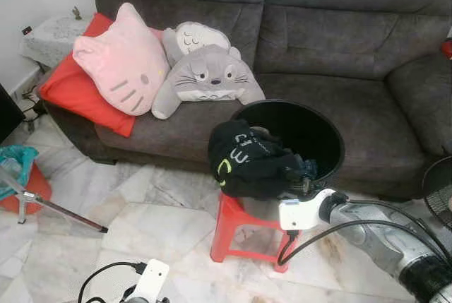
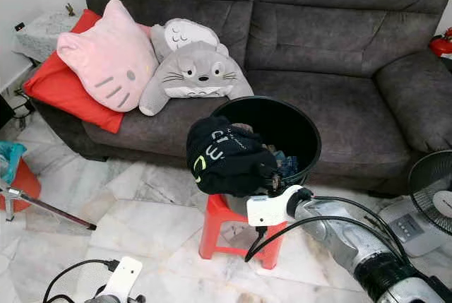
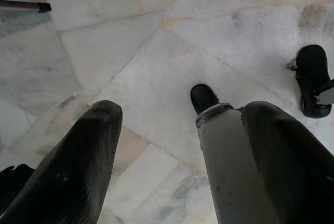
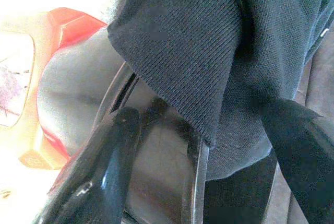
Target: Hang hanger
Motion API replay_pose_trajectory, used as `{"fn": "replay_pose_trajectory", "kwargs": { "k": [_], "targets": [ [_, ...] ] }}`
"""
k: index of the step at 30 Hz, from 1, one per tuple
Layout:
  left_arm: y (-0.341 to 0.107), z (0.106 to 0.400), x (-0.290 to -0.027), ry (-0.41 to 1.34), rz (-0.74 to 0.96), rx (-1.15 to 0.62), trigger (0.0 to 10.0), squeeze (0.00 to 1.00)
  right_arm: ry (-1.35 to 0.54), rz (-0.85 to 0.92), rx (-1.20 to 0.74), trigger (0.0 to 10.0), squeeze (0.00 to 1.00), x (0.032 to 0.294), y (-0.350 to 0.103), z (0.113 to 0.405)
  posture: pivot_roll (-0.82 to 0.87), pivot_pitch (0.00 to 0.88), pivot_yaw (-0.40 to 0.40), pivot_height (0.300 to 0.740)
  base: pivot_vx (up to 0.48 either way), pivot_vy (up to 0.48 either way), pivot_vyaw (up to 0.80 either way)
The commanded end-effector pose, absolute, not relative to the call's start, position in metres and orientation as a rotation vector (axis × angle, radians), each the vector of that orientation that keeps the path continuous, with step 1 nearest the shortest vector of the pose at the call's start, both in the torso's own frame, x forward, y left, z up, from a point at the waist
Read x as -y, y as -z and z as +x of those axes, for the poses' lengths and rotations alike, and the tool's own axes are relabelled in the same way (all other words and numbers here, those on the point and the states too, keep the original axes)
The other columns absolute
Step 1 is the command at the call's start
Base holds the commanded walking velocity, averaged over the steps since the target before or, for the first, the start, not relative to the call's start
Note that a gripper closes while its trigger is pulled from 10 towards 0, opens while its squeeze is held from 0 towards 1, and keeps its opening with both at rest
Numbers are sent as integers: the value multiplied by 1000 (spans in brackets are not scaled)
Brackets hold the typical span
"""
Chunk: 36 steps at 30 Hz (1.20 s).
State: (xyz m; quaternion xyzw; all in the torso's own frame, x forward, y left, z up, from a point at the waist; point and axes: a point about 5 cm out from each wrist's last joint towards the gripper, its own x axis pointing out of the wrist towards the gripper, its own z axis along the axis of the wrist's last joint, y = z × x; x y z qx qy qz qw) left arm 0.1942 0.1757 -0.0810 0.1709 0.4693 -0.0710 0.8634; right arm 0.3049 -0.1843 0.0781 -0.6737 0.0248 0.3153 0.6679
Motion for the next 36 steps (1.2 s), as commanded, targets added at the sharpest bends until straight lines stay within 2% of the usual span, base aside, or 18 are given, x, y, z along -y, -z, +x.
{"fn": "replay_pose_trajectory", "kwargs": {
  "k": [1,13,24,25,27,28,29,36],
  "targets": [
    [84,187,-177,137,359,-1010,10000,0,-729,-1533,-43,10000,0,182,-77,306,42,68,-26,736,0,0,0],
    [85,187,-178,128,369,-1005,10000,0,-774,-1491,67,10000,0,171,-79,307,44,67,-27,736,0,0,0],
    [85,186,-179,122,374,-1003,10000,0,-781,-1486,84,10000,0,170,-80,308,45,68,-27,736,0,0,0],
    [85,186,-179,121,375,-1003,10000,0,-780,-1486,83,8627,0,170,-79,308,45,68,-26,736,0,0,0],
    [85,186,-179,119,377,-1003,10000,0,-765,-1483,77,2118,0,171,-79,308,47,69,-27,736,0,0,0],
    [85,186,-179,119,377,-1003,10000,0,-765,-1483,77,2118,0,171,-79,308,47,69,-27,736,0,0,0],
    [85,186,-180,117,379,-1003,10000,0,-758,-1485,67,0,0,172,-78,308,47,69,-27,736,0,0,0],
    [85,186,-181,107,390,-1000,10000,0,-741,-1481,64,0,0,173,-77,308,49,70,-24,736,0,0,0]
  ]
}}
